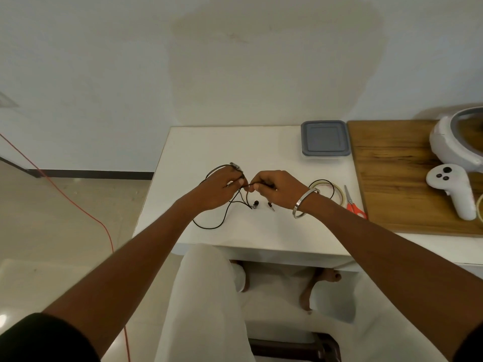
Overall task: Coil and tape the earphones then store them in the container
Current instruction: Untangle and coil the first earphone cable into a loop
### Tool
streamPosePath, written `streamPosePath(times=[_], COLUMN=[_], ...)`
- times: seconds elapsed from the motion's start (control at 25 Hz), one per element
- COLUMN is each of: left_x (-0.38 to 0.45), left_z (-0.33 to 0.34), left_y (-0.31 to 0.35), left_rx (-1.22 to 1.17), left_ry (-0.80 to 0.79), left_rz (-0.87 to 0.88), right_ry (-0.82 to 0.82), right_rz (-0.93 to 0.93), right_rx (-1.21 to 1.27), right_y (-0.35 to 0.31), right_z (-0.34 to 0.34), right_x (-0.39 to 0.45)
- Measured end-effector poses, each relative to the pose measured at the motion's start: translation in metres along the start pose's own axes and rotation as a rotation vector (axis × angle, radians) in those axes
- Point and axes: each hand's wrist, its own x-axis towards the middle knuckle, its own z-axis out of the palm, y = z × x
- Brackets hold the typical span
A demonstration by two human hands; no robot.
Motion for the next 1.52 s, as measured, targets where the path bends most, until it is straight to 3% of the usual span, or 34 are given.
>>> streamPosePath(times=[0.48, 0.76, 0.96, 1.08, 1.52], left_x=[-0.014, -0.021, -0.02, -0.017, -0.004], left_z=[-0.005, -0.015, -0.02, -0.019, -0.004], left_y=[0.018, 0.034, 0.049, 0.052, 0.045], left_rx=[-0.208, -0.718, -1.155, -1.295, -1.301], left_ry=[-0.299, -0.387, -0.32, -0.234, 0.136], left_rz=[-0.134, -0.154, -0.101, -0.065, -0.133], right_ry=[0.096, 0.126, 0.083, 0.017, -0.082], right_rz=[-0.018, 0.024, 0.075, 0.1, 0.115], right_rx=[-0.048, 0.041, -0.013, -0.044, 0.006], right_y=[0.013, 0.022, 0.027, 0.029, 0.015], right_z=[-0.001, -0.005, 0.0, 0.007, 0.023], right_x=[0.004, 0.002, 0.0, -0.001, 0.001])
